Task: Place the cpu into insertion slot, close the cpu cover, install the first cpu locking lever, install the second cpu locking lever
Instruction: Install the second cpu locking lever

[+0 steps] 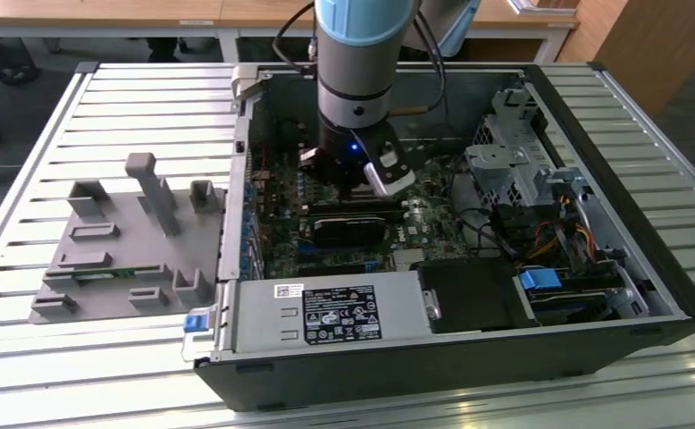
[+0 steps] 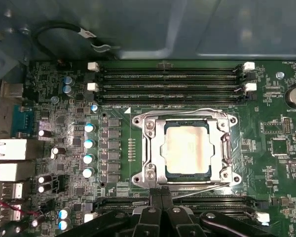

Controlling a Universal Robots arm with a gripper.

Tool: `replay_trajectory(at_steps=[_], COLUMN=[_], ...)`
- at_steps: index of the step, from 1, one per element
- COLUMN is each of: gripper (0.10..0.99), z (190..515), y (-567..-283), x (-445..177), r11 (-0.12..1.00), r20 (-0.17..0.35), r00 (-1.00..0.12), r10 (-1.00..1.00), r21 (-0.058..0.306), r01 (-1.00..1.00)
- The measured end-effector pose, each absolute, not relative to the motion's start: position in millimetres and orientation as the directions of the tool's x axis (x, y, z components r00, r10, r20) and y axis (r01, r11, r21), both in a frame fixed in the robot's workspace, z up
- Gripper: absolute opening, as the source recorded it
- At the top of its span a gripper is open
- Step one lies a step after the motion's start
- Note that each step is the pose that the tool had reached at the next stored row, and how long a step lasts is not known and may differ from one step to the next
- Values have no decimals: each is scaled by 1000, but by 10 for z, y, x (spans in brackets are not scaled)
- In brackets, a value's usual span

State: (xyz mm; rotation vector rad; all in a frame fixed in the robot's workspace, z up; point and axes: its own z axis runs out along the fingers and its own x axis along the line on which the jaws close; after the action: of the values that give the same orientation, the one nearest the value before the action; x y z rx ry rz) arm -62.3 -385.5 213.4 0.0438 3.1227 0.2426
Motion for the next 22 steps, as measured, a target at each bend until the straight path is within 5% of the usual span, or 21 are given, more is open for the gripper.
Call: replay_trajectory(at_steps=[22], gripper=[125], z=[2044], y=[-3968], x=[-721], r11=[973], r20=[-5], r00=[-1000], r10=[29], r21=[231], r01=[27])
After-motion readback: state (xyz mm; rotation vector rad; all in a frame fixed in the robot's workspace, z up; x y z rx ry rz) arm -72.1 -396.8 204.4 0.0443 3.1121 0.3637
